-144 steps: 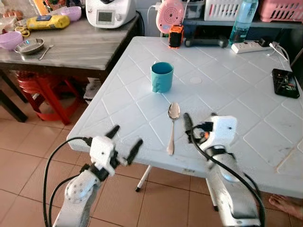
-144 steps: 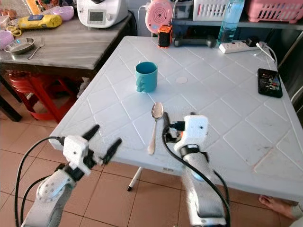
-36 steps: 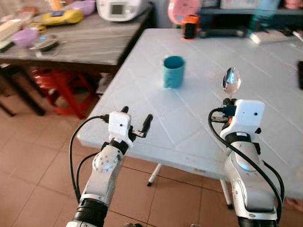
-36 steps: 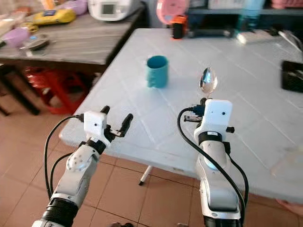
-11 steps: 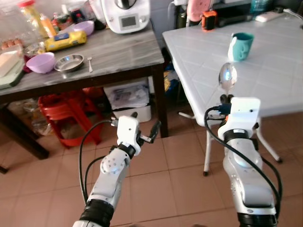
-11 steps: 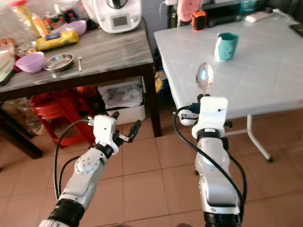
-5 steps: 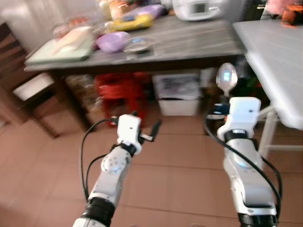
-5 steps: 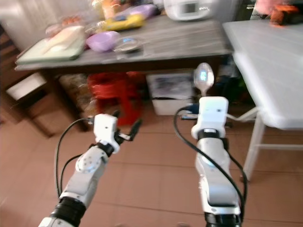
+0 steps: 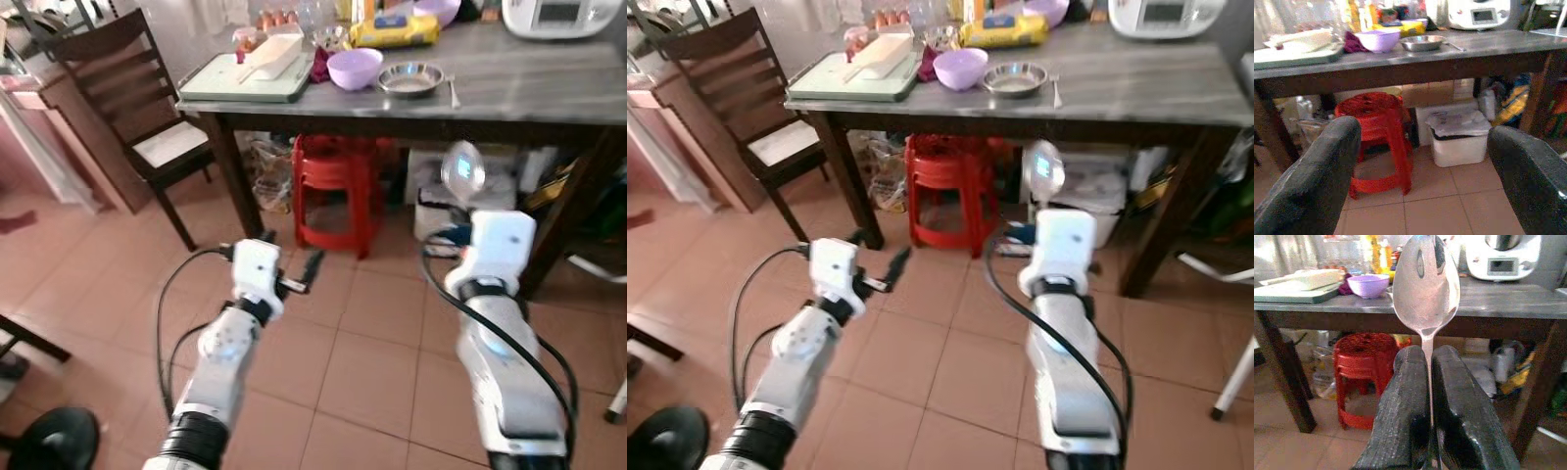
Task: Setting the table
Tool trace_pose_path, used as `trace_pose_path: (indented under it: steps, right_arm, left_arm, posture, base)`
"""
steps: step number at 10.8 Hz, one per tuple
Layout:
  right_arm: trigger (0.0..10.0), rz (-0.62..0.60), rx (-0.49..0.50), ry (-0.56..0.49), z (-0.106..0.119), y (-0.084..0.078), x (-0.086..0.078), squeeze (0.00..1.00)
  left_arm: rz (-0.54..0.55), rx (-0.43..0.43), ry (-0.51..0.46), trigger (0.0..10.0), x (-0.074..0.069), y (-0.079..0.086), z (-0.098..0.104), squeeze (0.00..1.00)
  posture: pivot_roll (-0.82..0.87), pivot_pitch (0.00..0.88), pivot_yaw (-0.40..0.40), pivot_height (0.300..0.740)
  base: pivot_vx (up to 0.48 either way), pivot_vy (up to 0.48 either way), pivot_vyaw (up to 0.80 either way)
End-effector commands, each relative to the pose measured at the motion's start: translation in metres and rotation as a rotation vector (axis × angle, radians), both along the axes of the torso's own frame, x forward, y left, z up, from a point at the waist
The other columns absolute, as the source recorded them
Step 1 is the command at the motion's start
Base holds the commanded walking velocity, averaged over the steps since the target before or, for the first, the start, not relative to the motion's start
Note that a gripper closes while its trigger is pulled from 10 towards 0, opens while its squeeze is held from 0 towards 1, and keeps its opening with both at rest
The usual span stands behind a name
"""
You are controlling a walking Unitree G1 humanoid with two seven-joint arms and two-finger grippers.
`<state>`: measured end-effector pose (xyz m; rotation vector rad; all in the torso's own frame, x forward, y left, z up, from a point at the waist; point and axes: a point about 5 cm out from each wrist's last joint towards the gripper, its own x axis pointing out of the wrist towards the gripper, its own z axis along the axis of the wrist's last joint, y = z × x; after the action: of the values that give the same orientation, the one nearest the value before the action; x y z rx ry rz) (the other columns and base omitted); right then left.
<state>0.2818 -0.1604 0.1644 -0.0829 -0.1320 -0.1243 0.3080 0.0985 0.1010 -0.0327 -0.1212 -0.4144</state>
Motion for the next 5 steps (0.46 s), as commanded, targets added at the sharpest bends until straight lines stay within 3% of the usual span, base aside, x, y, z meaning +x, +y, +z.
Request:
trace_pose_path:
  steps: [1, 4, 5]
  right_arm:
    - [10.0, -0.015, 0.002, -0.025, 0.004, -0.003, -0.003, 0.00]
    - [10.0, -0.152, -0.014, 0.022, -0.013, -0.031, -0.021, 0.00]
    - [10.0, -0.174, 0.011, 0.028, -0.023, -0.036, -0.035, 0.00]
  left_arm:
    - [0.009, -0.009, -0.029, 10.0, 0.001, 0.005, 0.006, 0.00]
    - [0.058, 0.001, -0.041, 10.0, -0.005, 0.020, 0.004, 0.00]
    - [0.129, 0.039, -0.050, 10.0, -0.010, 0.036, 0.000, 0.00]
  posture:
    - [-0.14, 0.058, 0.128, 0.740]
    - [-0.16, 0.050, 0.144, 0.740]
    - [-0.16, 0.053, 0.144, 0.740]
  base:
    - [0.000, 0.000, 0.00]
    - [0.000, 0.000, 0.00]
    - [0.000, 0.000, 0.00]
